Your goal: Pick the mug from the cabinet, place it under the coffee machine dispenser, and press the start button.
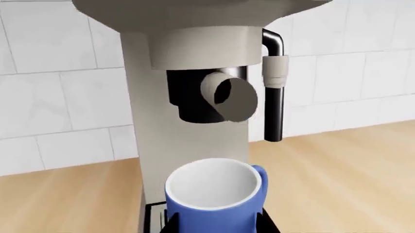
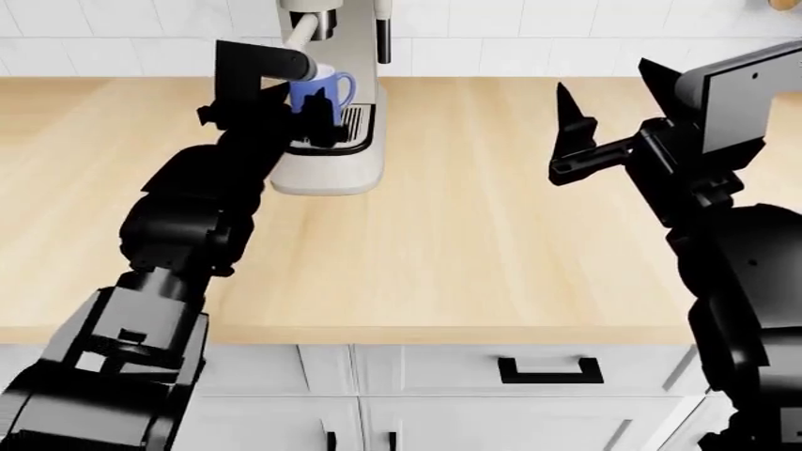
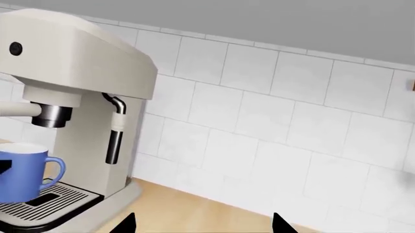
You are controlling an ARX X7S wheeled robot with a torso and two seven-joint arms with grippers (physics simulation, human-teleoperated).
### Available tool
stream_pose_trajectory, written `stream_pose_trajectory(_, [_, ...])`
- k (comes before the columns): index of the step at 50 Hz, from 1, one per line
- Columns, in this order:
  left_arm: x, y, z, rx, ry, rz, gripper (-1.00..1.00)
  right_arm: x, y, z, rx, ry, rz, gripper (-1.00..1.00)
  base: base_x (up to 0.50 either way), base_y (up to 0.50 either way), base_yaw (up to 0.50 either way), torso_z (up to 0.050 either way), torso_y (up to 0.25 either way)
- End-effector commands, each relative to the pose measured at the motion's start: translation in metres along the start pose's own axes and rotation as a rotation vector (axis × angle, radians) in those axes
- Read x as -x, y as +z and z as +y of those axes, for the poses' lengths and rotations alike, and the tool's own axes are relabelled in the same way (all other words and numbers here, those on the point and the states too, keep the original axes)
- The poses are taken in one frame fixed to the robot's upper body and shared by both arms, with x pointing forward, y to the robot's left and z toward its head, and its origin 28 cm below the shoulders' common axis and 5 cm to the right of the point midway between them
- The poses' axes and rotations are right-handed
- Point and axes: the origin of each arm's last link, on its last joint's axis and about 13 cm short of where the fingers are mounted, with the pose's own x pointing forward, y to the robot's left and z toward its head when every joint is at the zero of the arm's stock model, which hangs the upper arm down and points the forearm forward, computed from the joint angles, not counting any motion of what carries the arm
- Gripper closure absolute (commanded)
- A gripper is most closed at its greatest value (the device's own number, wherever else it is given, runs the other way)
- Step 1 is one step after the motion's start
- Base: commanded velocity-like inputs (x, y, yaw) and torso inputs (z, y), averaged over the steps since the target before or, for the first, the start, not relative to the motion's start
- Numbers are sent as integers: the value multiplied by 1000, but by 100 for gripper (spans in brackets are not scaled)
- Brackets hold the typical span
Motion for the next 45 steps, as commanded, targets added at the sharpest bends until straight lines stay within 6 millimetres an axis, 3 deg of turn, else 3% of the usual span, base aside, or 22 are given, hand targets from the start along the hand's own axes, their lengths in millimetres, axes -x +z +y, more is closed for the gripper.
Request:
stream_pose_trajectory(1, [-9,-11,-1,14,0,9,100,-1,-6,0,-9,1,2,-100,0,0,0,0,0])
stream_pose_trajectory(17, [-10,-8,0,-7,20,15,100,4,-7,1,-22,7,-12,-100,0,0,0,0,0])
stream_pose_trajectory(18, [-11,-8,-1,-14,2,13,-100,4,-7,1,-23,9,-12,-100,0,0,0,0,0])
stream_pose_trajectory(23, [-5,2,-4,-37,-17,-5,-100,6,-6,2,-25,18,-18,-100,0,0,0,0,2])
stream_pose_trajectory(31, [25,19,-6,-31,-6,6,-100,8,-2,6,-28,35,-32,-100,0,0,0,0,0])
stream_pose_trajectory(38, [56,16,-12,-15,-44,33,-100,11,-2,9,-34,37,-37,-100,0,0,0,0,0])
stream_pose_trajectory(45, [91,-9,-12,4,-53,89,-100,14,2,9,-38,31,-49,-100,0,0,0,0,0])
